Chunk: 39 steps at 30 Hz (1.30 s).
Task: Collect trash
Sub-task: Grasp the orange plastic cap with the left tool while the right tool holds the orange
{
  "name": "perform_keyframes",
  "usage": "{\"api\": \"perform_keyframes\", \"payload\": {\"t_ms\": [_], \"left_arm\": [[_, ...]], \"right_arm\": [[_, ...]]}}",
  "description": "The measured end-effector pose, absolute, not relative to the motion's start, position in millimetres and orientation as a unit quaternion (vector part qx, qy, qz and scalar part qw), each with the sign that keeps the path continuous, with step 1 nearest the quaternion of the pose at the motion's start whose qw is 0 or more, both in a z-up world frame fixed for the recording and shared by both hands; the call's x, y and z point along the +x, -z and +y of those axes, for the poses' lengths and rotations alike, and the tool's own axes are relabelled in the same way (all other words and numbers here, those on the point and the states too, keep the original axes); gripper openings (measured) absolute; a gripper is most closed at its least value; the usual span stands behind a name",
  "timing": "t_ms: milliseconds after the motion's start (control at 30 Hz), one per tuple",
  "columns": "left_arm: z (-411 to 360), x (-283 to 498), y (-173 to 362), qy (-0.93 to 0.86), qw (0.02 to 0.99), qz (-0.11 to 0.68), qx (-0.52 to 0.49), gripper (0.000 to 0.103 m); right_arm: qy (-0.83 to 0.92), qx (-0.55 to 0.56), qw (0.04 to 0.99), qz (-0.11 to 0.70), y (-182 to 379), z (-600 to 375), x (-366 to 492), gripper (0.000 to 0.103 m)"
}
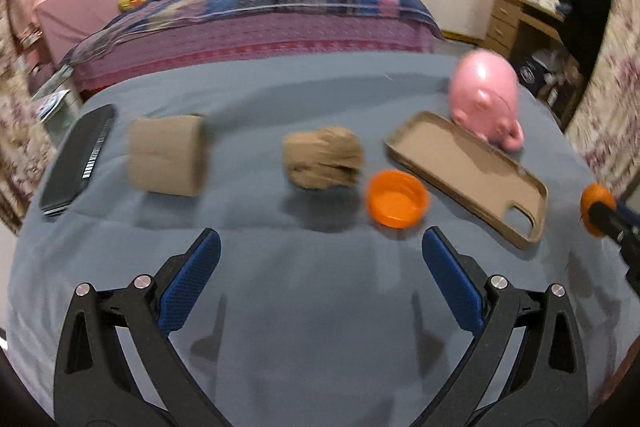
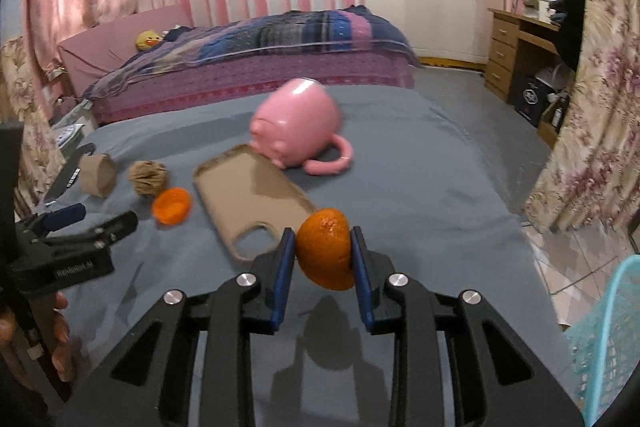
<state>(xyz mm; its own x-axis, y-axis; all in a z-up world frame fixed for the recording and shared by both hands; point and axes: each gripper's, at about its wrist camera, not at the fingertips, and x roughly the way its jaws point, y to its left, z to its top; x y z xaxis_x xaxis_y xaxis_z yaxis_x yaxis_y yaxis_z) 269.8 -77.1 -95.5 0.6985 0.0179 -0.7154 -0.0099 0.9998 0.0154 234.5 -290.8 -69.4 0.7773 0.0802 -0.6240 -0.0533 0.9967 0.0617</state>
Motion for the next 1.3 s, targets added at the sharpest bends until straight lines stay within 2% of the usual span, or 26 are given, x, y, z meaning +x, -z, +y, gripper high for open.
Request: {"api": "perform_keyframes", "payload": {"t_ms": [100, 167, 233, 300, 500, 600, 667, 733, 800, 1300], "left_arm": [[-87.9, 274.1, 97.4, 0.001, 0.923, 0.385, 0.009, 0.096], [-93.4, 280.7, 98.5, 0.015, 0.921, 0.388, 0.008, 0.092], [-98.4, 290.1, 102.8, 0.031, 0.915, 0.402, 0.003, 0.081], [-101.0, 298.5, 107.8, 0.045, 0.909, 0.415, -0.003, 0.075], [-106.5, 318.0, 112.0, 0.045, 0.903, 0.427, -0.011, 0.075], [-109.3, 323.2, 112.4, 0.044, 0.903, 0.428, -0.008, 0.072], [-110.3, 322.8, 112.4, 0.046, 0.904, 0.426, -0.006, 0.064], [-110.8, 320.3, 111.2, 0.048, 0.905, 0.423, -0.001, 0.048], [-111.4, 319.7, 110.1, 0.052, 0.905, 0.422, 0.003, 0.039], [-83.6, 274.3, 79.4, 0.034, 0.914, 0.405, 0.006, 0.039]], "right_arm": [[-0.03, 0.03, 0.943, 0.331, 70.8, -304.3, 235.5, 0.028], [-0.027, 0.04, 0.942, 0.331, 71.9, -310.5, 237.2, 0.028], [-0.023, 0.051, 0.942, 0.331, 74.0, -317.6, 239.2, 0.028], [-0.02, 0.059, 0.941, 0.332, 75.3, -322.8, 240.1, 0.028], [-0.015, 0.063, 0.939, 0.336, 79.8, -325.6, 241.8, 0.028], [-0.013, 0.063, 0.94, 0.336, 80.7, -324.4, 242.6, 0.028], [-0.012, 0.061, 0.941, 0.333, 80.2, -322.4, 242.7, 0.028], [-0.011, 0.061, 0.941, 0.332, 80.5, -319.8, 242.5, 0.028], [-0.011, 0.062, 0.941, 0.332, 81.7, -316.6, 242.8, 0.028], [-0.018, 0.003, 0.946, 0.322, 67.9, -287.4, 225.6, 0.028]]}}
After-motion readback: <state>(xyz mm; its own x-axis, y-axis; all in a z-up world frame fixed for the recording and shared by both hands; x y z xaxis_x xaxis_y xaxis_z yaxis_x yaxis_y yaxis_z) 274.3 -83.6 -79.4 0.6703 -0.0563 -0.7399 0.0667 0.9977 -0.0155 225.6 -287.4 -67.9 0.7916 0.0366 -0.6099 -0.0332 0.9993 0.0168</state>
